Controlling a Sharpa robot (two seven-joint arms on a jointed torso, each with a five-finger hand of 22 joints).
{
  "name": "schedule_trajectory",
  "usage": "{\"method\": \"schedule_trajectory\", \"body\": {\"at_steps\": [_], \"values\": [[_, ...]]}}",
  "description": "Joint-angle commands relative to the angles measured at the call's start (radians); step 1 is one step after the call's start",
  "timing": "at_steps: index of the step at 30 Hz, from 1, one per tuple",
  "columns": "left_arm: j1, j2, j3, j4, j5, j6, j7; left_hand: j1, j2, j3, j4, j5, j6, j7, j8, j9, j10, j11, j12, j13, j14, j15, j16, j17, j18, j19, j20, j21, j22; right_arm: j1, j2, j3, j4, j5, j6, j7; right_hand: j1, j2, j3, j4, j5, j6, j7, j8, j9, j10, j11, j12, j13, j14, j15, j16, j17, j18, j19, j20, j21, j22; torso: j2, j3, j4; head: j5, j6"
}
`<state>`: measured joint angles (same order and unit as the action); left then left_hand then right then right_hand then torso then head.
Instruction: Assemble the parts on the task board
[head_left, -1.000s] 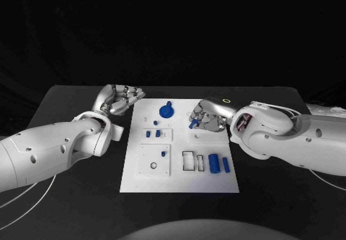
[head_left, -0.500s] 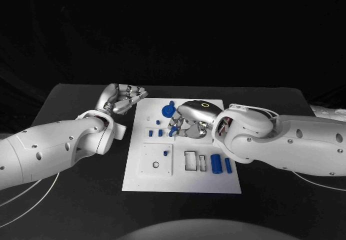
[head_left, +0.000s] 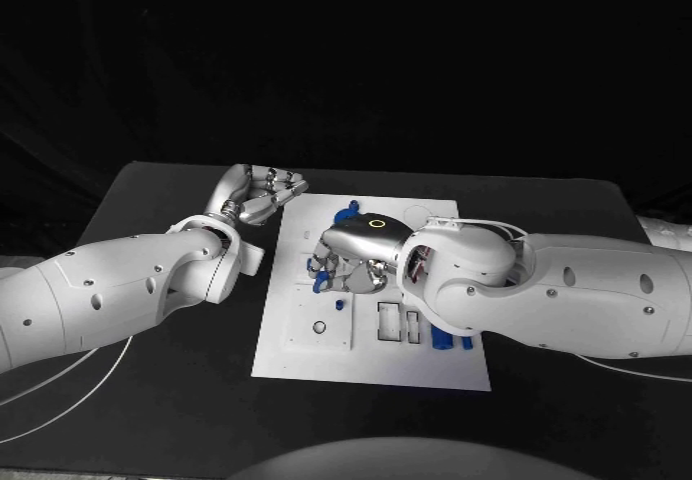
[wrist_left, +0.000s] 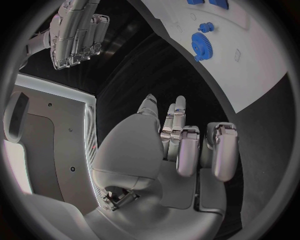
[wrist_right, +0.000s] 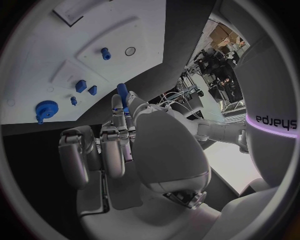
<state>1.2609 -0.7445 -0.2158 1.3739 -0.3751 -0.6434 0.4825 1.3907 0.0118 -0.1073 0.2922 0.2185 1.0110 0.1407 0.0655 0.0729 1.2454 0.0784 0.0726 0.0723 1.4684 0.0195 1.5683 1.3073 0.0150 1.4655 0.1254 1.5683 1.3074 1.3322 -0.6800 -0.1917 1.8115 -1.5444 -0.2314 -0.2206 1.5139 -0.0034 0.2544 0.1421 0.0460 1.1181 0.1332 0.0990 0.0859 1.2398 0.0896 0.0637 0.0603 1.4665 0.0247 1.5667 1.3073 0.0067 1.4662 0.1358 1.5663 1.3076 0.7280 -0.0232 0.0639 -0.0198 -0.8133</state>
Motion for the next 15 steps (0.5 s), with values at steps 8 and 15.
{"method": "schedule_trajectory", "body": {"at_steps": [8,15], "values": [[0.000,0.007,0.001,0.000,-0.003,0.016,0.012,-0.002,0.009,-0.008,0.000,0.004,0.006,-0.001,0.003,0.000,0.000,0.000,-0.005,-0.001,0.102,-0.005,0.003,0.263,-0.015,0.105,-0.004,0.002,0.263,-0.007,0.053,0.000,-0.015,-0.039,0.109,0.035,0.005,-0.008,0.007,-0.002,0.007,-0.001,0.010,-0.002,0.000,-0.011,0.000,-0.004,-0.001,0.104,0.004,0.004,0.263,-0.007,0.105,0.000,0.004,0.263,0.001,-0.0002,-0.0009,0.011,-0.013],[0.000,0.007,0.001,0.000,-0.003,0.017,0.011,-0.001,0.009,-0.008,0.000,0.005,0.006,-0.001,0.002,0.000,0.000,0.000,-0.005,-0.001,0.102,-0.005,0.003,0.263,-0.015,0.105,-0.004,0.002,0.263,-0.018,0.069,0.000,-0.022,-0.083,0.170,0.041,0.006,-0.009,0.008,-0.003,0.007,-0.001,0.010,-0.003,-0.001,-0.013,0.000,-0.004,-0.001,0.104,0.005,0.004,0.263,-0.007,0.105,0.001,0.004,0.263,0.001,0.0001,-0.0010,0.011,-0.020]]}}
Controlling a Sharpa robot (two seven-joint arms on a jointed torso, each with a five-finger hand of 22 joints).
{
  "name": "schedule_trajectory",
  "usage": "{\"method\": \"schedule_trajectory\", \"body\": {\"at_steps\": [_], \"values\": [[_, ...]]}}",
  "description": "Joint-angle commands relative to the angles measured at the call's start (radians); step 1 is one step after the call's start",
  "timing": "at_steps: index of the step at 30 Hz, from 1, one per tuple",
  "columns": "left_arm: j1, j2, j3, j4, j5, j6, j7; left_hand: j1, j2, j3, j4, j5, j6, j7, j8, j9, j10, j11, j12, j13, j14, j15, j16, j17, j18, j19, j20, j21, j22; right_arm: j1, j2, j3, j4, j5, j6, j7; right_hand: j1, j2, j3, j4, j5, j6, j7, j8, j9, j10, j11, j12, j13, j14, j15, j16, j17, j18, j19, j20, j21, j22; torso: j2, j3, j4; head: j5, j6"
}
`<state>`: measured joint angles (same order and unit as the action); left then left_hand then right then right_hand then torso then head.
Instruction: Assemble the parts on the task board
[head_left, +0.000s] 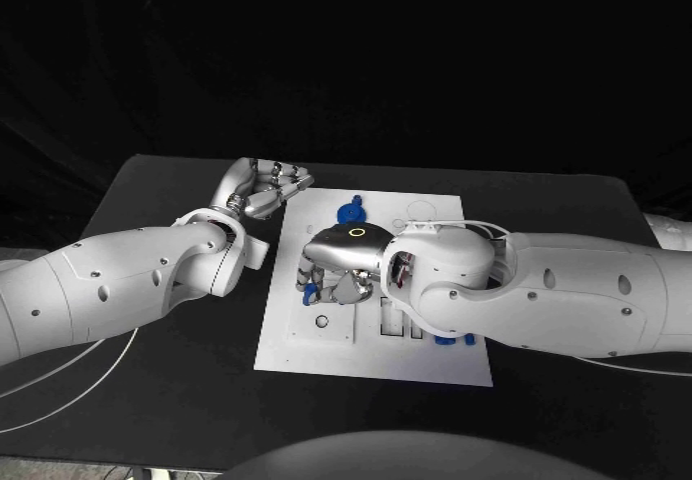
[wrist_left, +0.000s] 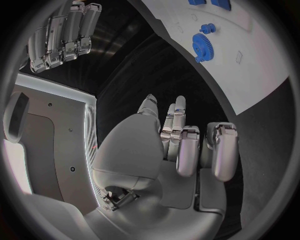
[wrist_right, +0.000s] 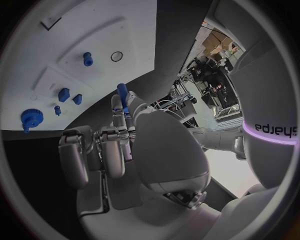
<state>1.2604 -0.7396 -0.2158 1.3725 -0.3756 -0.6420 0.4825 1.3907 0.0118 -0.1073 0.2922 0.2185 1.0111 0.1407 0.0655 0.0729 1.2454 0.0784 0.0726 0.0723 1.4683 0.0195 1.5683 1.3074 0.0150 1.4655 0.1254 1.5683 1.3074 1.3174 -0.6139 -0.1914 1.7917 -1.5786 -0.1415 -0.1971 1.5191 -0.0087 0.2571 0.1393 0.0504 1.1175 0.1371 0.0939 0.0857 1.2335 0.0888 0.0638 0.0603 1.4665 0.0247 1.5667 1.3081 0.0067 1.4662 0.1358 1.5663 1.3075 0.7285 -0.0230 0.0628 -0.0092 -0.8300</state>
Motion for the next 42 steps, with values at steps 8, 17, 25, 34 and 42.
{"method": "schedule_trajectory", "body": {"at_steps": [8,17,25,34,42], "values": [[0.000,0.003,0.001,0.001,-0.003,0.017,0.011,-0.001,0.009,-0.008,0.000,0.005,0.006,-0.001,0.002,0.000,0.000,0.000,-0.005,-0.001,0.102,-0.005,0.003,0.263,-0.015,0.105,-0.004,0.002,0.263,-0.007,0.009,0.000,0.002,-0.099,0.142,0.024,0.001,-0.004,0.006,-0.001,0.002,-0.001,0.006,0.002,0.000,-0.006,0.001,-0.004,-0.001,0.104,0.005,0.004,0.263,-0.007,0.105,0.001,0.004,0.263,0.000,0.0003,-0.0006,0.000,-0.009],[0.000,0.005,0.001,0.000,-0.003,0.019,0.011,-0.001,0.009,-0.008,0.000,0.005,0.006,-0.001,0.002,0.000,0.000,0.000,-0.005,-0.001,0.102,-0.005,0.003,0.263,-0.015,0.105,-0.004,0.002,0.263,-0.008,0.019,0.000,-0.003,-0.118,0.193,0.021,0.001,-0.005,0.006,-0.001,0.001,-0.001,0.006,0.001,-0.001,-0.007,0.001,-0.004,-0.001,0.104,0.006,0.004,0.263,-0.007,0.105,0.002,0.004,0.263,-0.001,-0.0004,-0.0002,-0.003,-0.012],[0.000,0.004,0.001,0.002,-0.003,0.018,0.011,-0.001,0.009,-0.008,0.000,0.005,0.006,-0.001,0.002,0.000,0.000,0.000,-0.005,-0.001,0.102,-0.005,0.003,0.263,-0.015,0.105,-0.004,0.002,0.263,-0.014,0.032,0.000,-0.019,-0.129,0.196,0.033,0.000,-0.006,0.006,-0.001,0.001,-0.002,0.006,0.000,-0.001,-0.008,0.001,-0.004,-0.001,0.104,0.006,0.004,0.263,-0.007,0.105,0.002,0.004,0.263,-0.001,-0.0003,-0.0003,-0.008,-0.011],[0.000,0.001,0.001,0.005,-0.003,0.016,0.012,-0.001,0.009,-0.008,0.000,0.005,0.006,-0.001,0.002,0.000,0.000,0.000,-0.005,-0.001,0.102,-0.005,0.003,0.263,-0.015,0.105,-0.004,0.002,0.263,-0.019,0.039,0.000,-0.033,-0.131,0.212,0.035,0.000,-0.006,0.006,0.000,0.001,-0.003,0.005,-0.001,-0.001,-0.009,0.001,-0.004,-0.001,0.104,0.006,0.004,0.263,-0.007,0.105,0.002,0.004,0.263,-0.001,-0.0002,-0.0013,-0.013,-0.010],[0.000,0.000,0.001,0.008,-0.003,0.017,0.012,0.002,0.010,-0.010,0.000,0.007,0.006,-0.001,0.002,0.000,0.000,0.000,-0.005,-0.001,0.102,-0.005,0.003,0.263,-0.015,0.105,-0.004,0.002,0.263,-0.024,0.049,0.000,-0.042,-0.138,0.216,0.033,0.000,-0.006,0.007,0.000,0.001,-0.004,0.005,-0.002,-0.001,-0.011,0.001,-0.004,-0.001,0.104,0.006,0.004,0.263,-0.007,0.105,0.002,0.004,0.263,0.000,0.0004,0.0003,-0.015,-0.009]]}}
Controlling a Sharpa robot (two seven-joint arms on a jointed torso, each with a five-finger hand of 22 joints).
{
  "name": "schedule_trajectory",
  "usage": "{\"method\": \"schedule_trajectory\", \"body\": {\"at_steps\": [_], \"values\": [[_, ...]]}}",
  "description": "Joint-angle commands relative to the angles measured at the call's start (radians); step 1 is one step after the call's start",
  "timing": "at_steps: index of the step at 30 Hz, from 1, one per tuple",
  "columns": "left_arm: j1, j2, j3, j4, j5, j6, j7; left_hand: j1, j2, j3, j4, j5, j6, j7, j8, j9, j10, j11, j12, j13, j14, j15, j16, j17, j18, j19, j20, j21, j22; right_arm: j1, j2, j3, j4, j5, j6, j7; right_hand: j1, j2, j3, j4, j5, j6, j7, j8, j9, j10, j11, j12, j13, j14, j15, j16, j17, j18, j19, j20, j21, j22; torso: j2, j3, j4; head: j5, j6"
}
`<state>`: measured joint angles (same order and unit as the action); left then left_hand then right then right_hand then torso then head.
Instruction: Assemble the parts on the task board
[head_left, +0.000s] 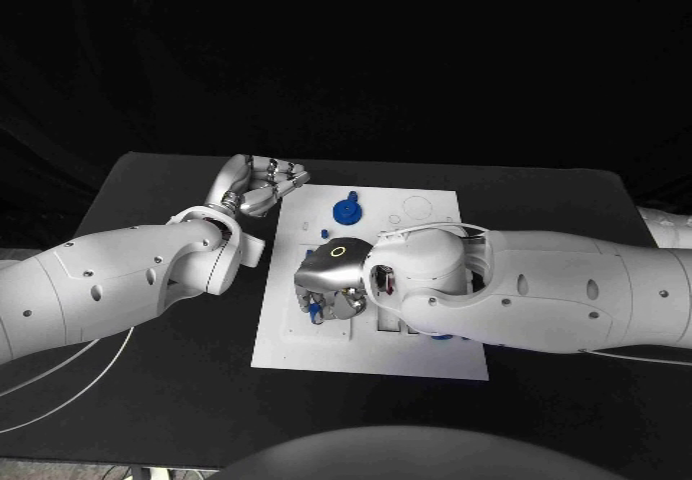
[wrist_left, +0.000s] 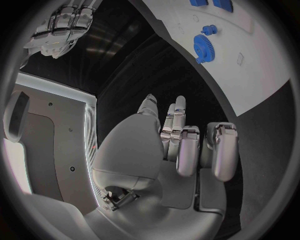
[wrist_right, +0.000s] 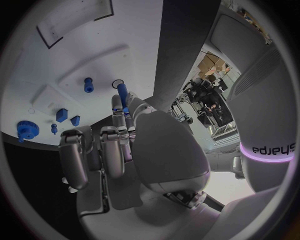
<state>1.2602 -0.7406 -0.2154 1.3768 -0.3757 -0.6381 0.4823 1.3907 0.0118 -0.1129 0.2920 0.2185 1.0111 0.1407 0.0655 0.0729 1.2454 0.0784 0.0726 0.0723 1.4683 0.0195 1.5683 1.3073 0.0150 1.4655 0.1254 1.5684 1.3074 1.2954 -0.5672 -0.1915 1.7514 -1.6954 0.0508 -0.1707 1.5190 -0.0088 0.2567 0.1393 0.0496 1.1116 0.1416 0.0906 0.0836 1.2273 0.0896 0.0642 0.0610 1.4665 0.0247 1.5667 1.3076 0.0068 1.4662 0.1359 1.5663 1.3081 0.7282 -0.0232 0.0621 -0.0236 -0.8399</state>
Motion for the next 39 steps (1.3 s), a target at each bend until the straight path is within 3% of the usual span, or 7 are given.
{"method": "schedule_trajectory", "body": {"at_steps": [1,39], "values": [[0.000,0.001,0.000,0.004,-0.002,0.013,0.012,0.002,0.010,-0.004,0.000,0.007,0.006,-0.001,0.002,0.000,-0.001,0.000,-0.005,-0.001,0.102,-0.005,0.003,0.264,-0.015,0.105,-0.004,0.002,0.263,-0.002,0.002,0.000,-0.002,-0.023,0.024,0.006,0.000,-0.005,0.008,0.000,0.002,0.002,0.001,0.001,0.001,-0.005,0.000,-0.005,-0.001,0.104,0.006,0.004,0.263,-0.007,0.105,0.002,0.004,0.263,0.000,0.0001,0.0012,0.000,0.001],[0.000,0.000,0.000,0.001,-0.002,0.013,0.012,0.002,0.010,-0.004,0.000,0.007,0.006,-0.001,0.002,0.000,-0.001,0.000,-0.005,-0.001,0.102,-0.005,0.003,0.264,-0.015,0.105,-0.004,0.002,0.263,-0.012,0.008,0.000,-0.016,-0.059,0.034,0.008,-0.003,-0.009,0.010,0.001,0.002,-0.007,-0.001,-0.006,-0.002,-0.017,-0.002,-0.005,-0.002,0.104,0.005,0.004,0.263,-0.007,0.105,0.003,0.004,0.263,-0.001,-0.0001,0.0005,-0.006,0.002]]}}
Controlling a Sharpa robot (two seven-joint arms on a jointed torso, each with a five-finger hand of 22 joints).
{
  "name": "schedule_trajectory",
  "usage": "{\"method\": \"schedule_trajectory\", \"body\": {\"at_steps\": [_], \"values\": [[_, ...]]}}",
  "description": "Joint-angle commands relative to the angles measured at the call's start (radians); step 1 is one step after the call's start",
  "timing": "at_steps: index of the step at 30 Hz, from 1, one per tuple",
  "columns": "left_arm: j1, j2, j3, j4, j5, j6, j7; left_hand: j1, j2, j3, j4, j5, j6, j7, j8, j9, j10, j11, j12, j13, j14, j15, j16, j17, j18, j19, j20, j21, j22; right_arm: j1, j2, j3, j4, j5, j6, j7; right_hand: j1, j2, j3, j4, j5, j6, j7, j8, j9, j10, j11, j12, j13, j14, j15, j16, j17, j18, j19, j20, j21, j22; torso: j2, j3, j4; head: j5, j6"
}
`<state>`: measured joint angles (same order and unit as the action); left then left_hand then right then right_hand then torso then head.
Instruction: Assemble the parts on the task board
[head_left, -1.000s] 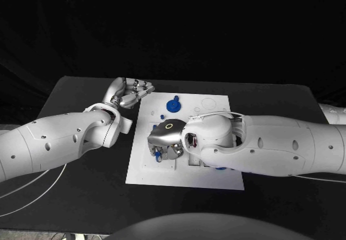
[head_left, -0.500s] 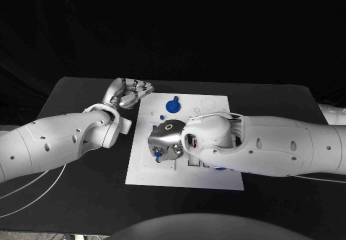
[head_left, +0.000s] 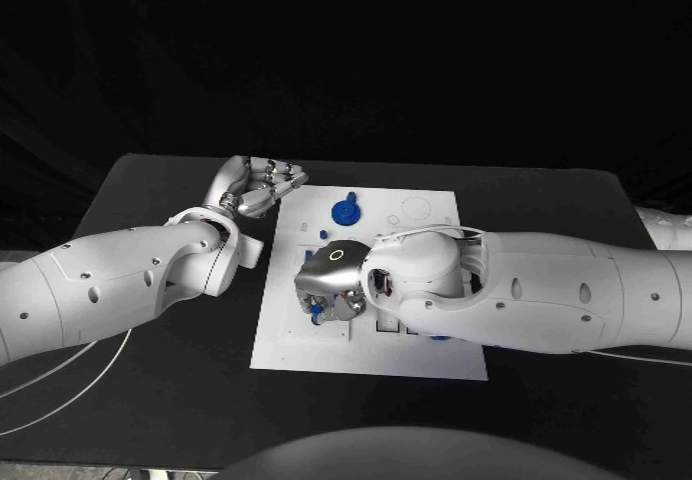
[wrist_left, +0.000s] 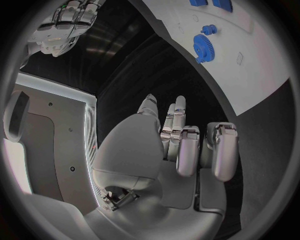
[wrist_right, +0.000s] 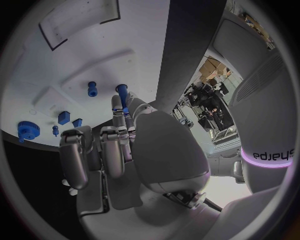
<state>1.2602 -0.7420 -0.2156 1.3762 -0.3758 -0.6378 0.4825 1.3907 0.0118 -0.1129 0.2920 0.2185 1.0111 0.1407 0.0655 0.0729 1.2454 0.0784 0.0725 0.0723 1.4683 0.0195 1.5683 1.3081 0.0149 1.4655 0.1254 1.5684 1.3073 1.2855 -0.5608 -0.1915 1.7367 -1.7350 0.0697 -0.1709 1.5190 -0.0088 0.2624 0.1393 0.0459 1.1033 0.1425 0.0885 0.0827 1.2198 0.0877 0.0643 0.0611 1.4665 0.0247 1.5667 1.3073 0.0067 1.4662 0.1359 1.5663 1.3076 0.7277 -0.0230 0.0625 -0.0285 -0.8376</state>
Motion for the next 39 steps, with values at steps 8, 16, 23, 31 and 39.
{"method": "schedule_trajectory", "body": {"at_steps": [8,16,23,31,39], "values": [[0.000,0.002,0.001,0.002,-0.002,0.013,0.011,0.002,0.010,-0.005,0.000,0.007,0.006,-0.001,0.002,0.000,-0.001,0.000,-0.005,-0.001,0.102,-0.005,0.003,0.263,-0.015,0.105,-0.004,0.002,0.263,-0.007,0.003,-0.001,-0.003,-0.029,0.005,0.008,-0.013,-0.017,0.003,0.006,0.005,-0.008,-0.003,-0.013,-0.003,-0.018,-0.001,-0.004,-0.001,0.104,0.005,0.004,0.263,-0.007,0.105,0.003,0.004,0.263,0.000,-0.0005,0.0001,-0.001,0.000],[0.000,0.001,0.001,0.002,-0.002,0.013,0.011,0.002,0.010,-0.005,0.000,0.007,0.006,-0.001,0.002,0.000,-0.001,0.000,-0.005,-0.001,0.102,-0.005,0.003,0.263,-0.015,0.105,-0.004,0.002,0.263,-0.008,0.003,-0.001,-0.003,-0.029,0.014,0.003,-0.017,-0.022,0.002,0.008,0.005,-0.013,-0.003,-0.017,-0.005,-0.022,-0.001,-0.004,-0.001,0.104,0.005,0.004,0.263,-0.007,0.105,0.003,0.004,0.263,0.000,-0.0002,0.0004,-0.001,0.000],[0.000,0.001,0.001,0.002,-0.002,0.013,0.011,0.002,0.010,-0.005,0.000,0.007,0.006,-0.001,0.002,0.000,-0.001,0.000,-0.005,-0.001,0.102,-0.005,0.003,0.263,-0.015,0.105,-0.004,0.002,0.263,-0.009,0.002,-0.001,-0.002,-0.028,0.018,0.001,-0.020,-0.028,0.002,0.009,0.005,-0.021,-0.004,-0.021,-0.007,-0.029,-0.002,-0.004,-0.001,0.104,0.004,0.004,0.263,-0.007,0.105,0.002,0.004,0.263,0.000,0.0001,-0.0007,0.001,-0.001],[0.000,0.000,0.001,0.003,-0.002,0.013,0.010,0.002,0.010,-0.005,0.000,0.007,0.006,-0.001,0.002,0.000,-0.001,0.000,-0.005,-0.001,0.102,-0.005,0.003,0.263,-0.015,0.105,-0.004,0.002,0.263,-0.010,0.001,-0.001,-0.002,-0.027,0.019,-0.005,-0.028,-0.036,0.002,0.013,0.005,-0.042,-0.009,-0.027,-0.011,-0.041,-0.002,-0.004,-0.001,0.104,0.004,0.004,0.263,-0.007,0.105,0.002,0.004,0.263,0.000,-0.0004,0.0002,0.000,-0.002],[0.000,0.000,0.001,0.003,-0.002,0.013,0.010,0.005,0.013,-0.007,0.000,0.009,0.006,-0.001,0.002,0.000,-0.001,0.000,-0.005,-0.001,0.102,-0.005,0.003,0.263,-0.015,0.105,-0.004,0.002,0.263,-0.010,0.001,-0.001,-0.002,-0.025,0.023,-0.008,-0.039,-0.047,-0.001,0.017,0.004,-0.062,-0.012,-0.028,-0.015,-0.055,0.001,-0.005,-0.001,0.104,0.005,0.004,0.263,-0.007,0.105,0.002,0.004,0.263,0.000,-0.0006,0.0004,-0.001,-0.001]]}}
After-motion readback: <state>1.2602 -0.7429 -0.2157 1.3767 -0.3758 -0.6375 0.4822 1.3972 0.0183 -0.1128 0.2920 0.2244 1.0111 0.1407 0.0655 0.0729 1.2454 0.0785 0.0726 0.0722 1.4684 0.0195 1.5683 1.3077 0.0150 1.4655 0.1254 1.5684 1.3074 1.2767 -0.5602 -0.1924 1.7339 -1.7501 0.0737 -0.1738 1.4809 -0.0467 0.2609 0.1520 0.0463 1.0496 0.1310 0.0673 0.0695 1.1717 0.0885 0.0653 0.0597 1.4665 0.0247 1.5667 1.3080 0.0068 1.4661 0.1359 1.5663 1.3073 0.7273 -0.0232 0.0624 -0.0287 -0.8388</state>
